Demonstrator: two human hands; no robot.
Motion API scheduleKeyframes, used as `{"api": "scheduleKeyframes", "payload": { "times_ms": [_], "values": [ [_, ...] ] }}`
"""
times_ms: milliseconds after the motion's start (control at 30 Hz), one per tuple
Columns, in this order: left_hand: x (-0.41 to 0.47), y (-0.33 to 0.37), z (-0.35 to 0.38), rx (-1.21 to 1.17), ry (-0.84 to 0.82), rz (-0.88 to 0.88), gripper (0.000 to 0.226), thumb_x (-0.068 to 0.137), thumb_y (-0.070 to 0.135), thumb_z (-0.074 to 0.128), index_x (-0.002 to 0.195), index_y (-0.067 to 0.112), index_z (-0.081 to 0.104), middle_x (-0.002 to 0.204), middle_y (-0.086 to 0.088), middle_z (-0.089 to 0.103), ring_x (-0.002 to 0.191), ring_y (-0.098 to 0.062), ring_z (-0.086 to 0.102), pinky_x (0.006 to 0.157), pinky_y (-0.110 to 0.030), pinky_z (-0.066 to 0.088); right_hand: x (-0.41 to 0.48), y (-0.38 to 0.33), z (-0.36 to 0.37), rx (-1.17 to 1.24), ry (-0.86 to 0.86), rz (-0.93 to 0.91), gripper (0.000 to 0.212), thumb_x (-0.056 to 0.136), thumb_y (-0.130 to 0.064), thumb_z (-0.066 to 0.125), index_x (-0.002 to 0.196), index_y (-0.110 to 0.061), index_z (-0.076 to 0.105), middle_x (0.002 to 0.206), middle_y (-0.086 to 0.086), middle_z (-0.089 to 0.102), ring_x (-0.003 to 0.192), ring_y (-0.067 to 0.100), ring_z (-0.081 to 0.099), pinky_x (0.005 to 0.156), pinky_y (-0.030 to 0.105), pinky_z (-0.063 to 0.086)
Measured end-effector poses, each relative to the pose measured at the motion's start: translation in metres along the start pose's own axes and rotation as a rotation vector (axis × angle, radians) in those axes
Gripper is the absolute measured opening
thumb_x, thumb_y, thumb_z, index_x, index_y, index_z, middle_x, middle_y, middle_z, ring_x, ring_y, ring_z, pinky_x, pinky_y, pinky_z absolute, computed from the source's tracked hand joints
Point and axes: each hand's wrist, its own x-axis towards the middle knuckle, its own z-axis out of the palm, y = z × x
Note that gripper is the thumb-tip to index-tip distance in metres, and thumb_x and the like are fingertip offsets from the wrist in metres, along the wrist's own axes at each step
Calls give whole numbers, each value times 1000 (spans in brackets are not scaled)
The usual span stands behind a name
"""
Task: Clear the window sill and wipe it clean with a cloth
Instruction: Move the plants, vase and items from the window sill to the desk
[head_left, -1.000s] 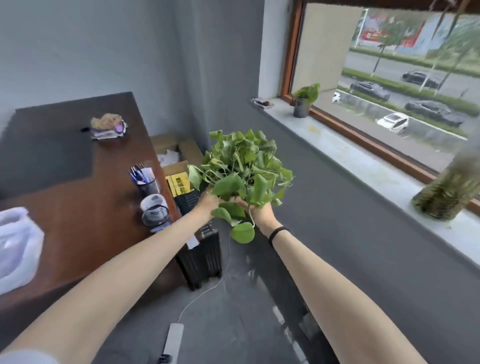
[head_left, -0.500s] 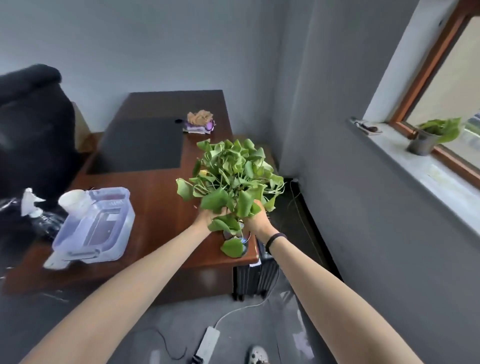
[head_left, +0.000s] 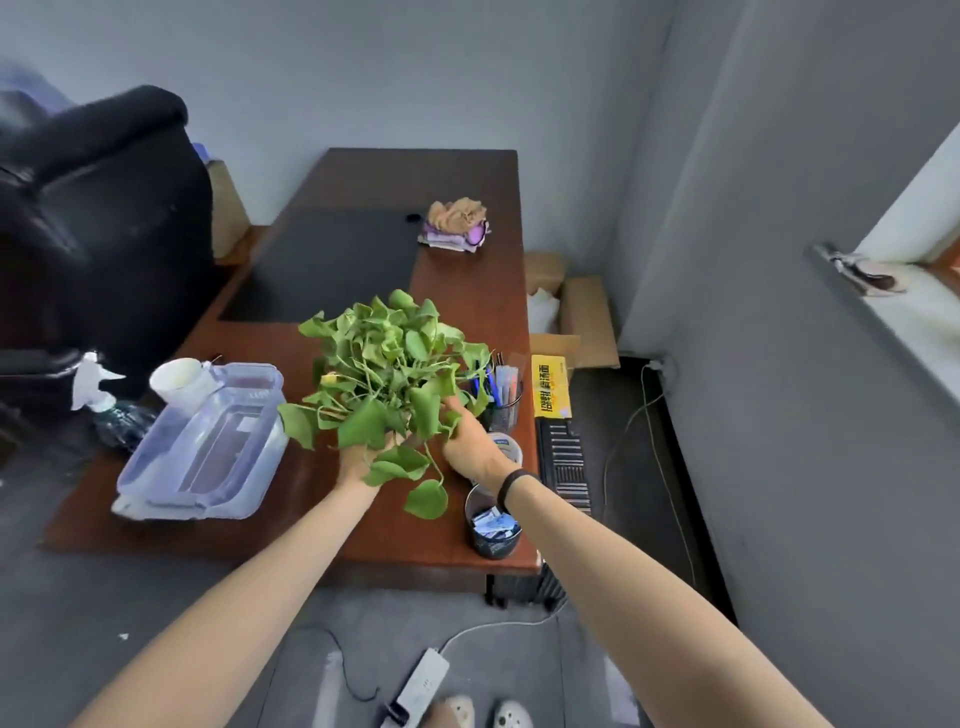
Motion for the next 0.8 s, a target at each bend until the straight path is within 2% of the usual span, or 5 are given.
{"api": "scheduleKeyframes", "payload": {
  "times_ms": [233,433,567,733,800],
  "values": [
    [71,-51,-24,-276,94,-361,15,90,18,57,95,5,52,91,-13,56,88,-25,55,62,-22,57,31,12,11,71,-30,29,32,85,-6,51,116,-9,59,102,-2,62,96,12,57,88,31,49],
    [130,-80,-20,-237,150,-426,26,100,9,33,98,10,59,102,-12,66,102,-30,60,97,-47,44,65,25,10,278,92,223,21,83,4,57,98,-10,62,73,-6,60,62,1,52,54,11,43],
    [135,-66,-7,-401,146,-544,32,101,9,30,75,15,48,48,9,62,50,-3,62,57,-20,50,87,35,17,267,143,290,16,76,-16,64,92,-18,60,74,-10,61,64,0,54,58,15,44],
    [153,-64,-4,-297,124,-571,19,82,16,62,75,16,44,75,-6,50,61,-15,57,48,-20,50,109,50,25,264,102,451,9,91,-5,55,95,-10,61,71,-1,59,55,8,51,48,18,44],
    [163,-72,-4,-340,132,-544,24,95,1,41,79,17,44,82,-9,48,74,-21,54,63,-29,53,116,55,28,263,95,509,9,91,-5,54,95,-8,62,70,3,58,50,8,48,44,18,40]
  ]
}}
